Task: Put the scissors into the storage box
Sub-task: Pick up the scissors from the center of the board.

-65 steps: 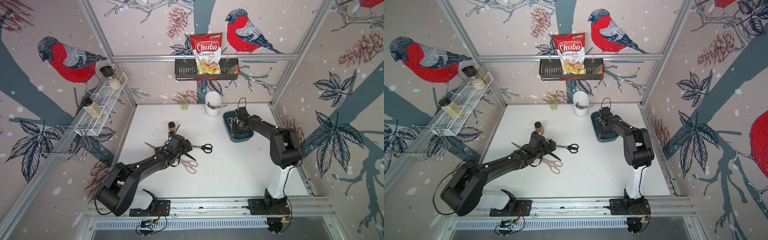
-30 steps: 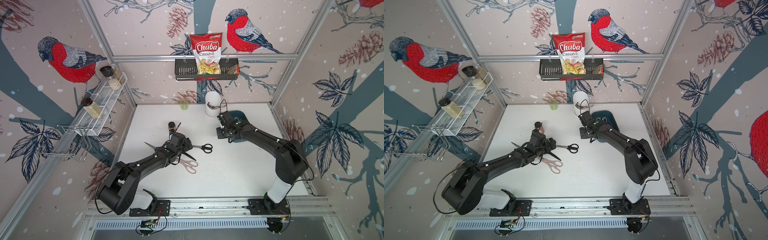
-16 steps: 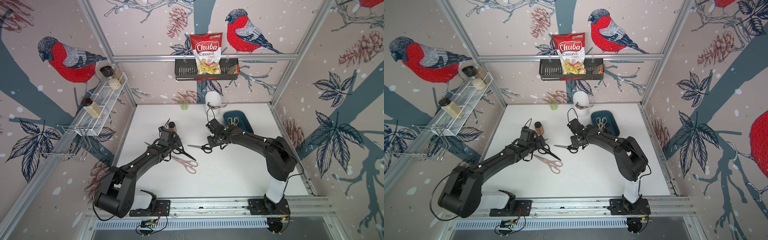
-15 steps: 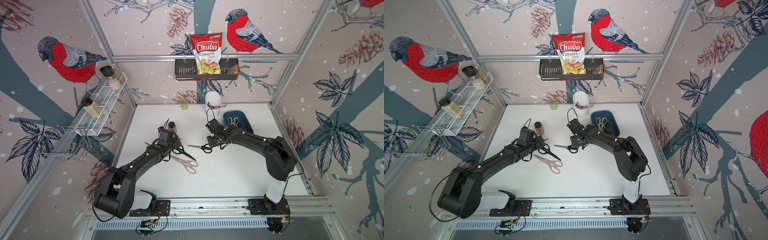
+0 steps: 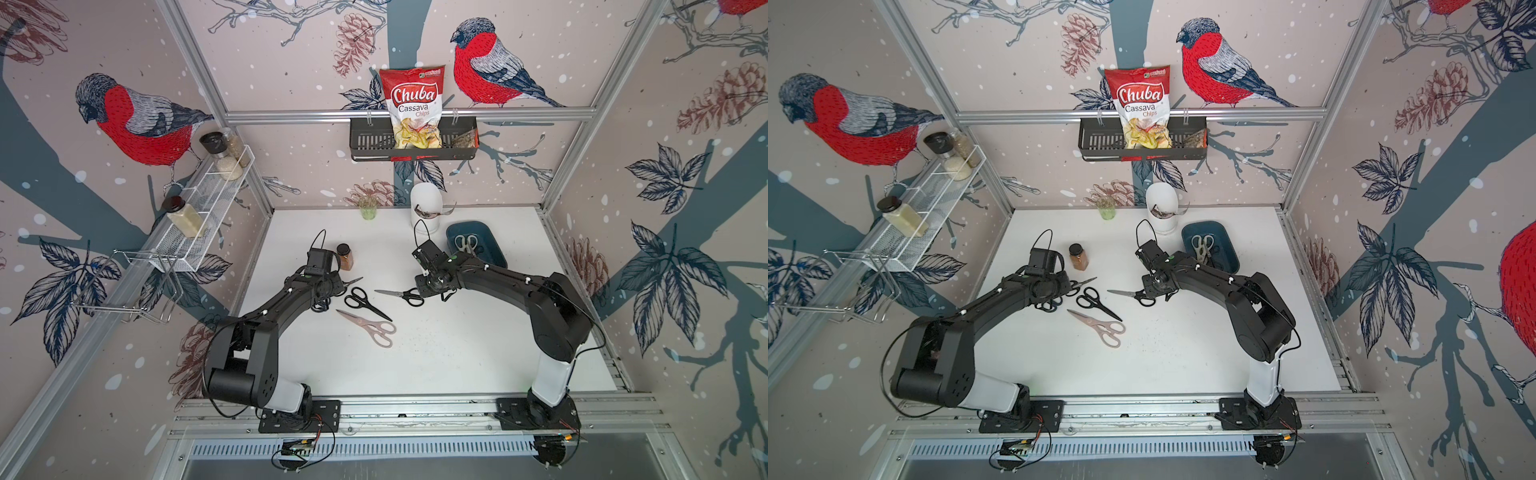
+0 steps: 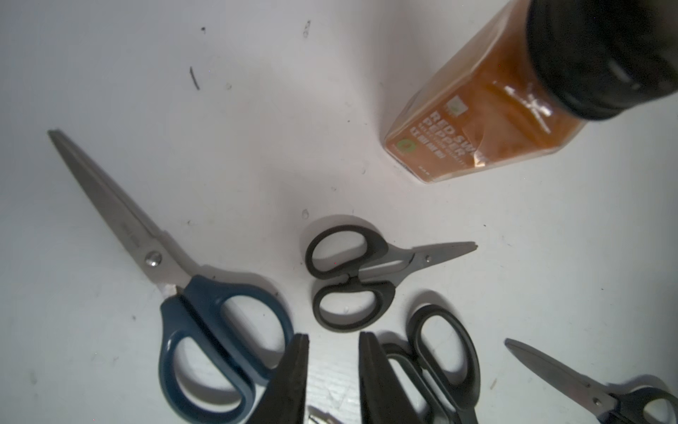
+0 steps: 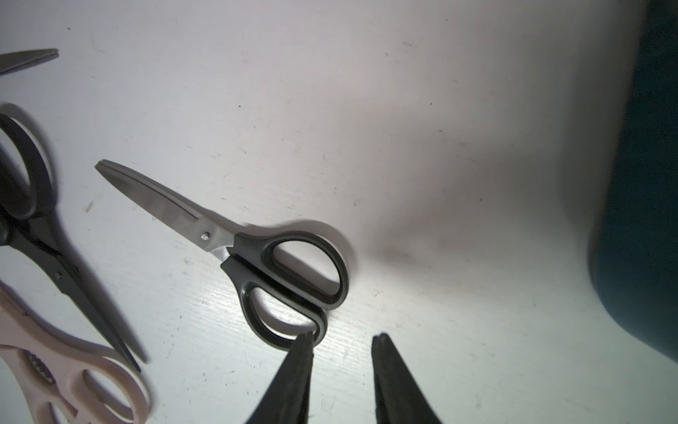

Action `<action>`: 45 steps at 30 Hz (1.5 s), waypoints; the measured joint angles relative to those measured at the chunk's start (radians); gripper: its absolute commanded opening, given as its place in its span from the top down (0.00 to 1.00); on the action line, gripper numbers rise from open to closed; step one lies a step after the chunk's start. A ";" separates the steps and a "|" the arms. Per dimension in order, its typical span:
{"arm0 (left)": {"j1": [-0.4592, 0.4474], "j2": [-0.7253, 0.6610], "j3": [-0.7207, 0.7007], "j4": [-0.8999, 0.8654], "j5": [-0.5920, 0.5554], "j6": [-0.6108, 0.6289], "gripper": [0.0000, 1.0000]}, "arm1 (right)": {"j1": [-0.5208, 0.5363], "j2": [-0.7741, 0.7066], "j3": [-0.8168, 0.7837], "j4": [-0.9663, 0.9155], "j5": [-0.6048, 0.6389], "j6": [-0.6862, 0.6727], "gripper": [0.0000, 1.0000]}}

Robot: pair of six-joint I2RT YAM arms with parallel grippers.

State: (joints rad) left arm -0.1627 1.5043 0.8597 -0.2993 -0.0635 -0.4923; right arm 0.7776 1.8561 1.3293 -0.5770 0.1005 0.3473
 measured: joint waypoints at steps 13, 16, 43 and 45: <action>0.050 0.219 0.183 -0.120 0.041 0.188 0.70 | -0.048 -0.063 -0.077 0.027 0.000 0.000 0.66; 0.050 0.243 0.202 -0.135 0.039 0.214 0.70 | -0.061 -0.066 -0.086 0.032 -0.004 0.000 0.66; 0.034 0.380 0.285 -0.159 0.012 0.309 0.82 | -0.110 -0.068 -0.124 0.073 -0.027 0.000 0.67; 0.024 0.385 0.287 -0.158 0.002 0.315 0.85 | -0.115 -0.070 -0.124 0.074 -0.026 0.000 0.67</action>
State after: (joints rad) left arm -0.1387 1.8893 1.1465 -0.4572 -0.0620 -0.1772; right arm 0.6624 1.7859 1.2057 -0.5026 0.0742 0.3470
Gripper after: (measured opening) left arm 0.169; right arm 0.333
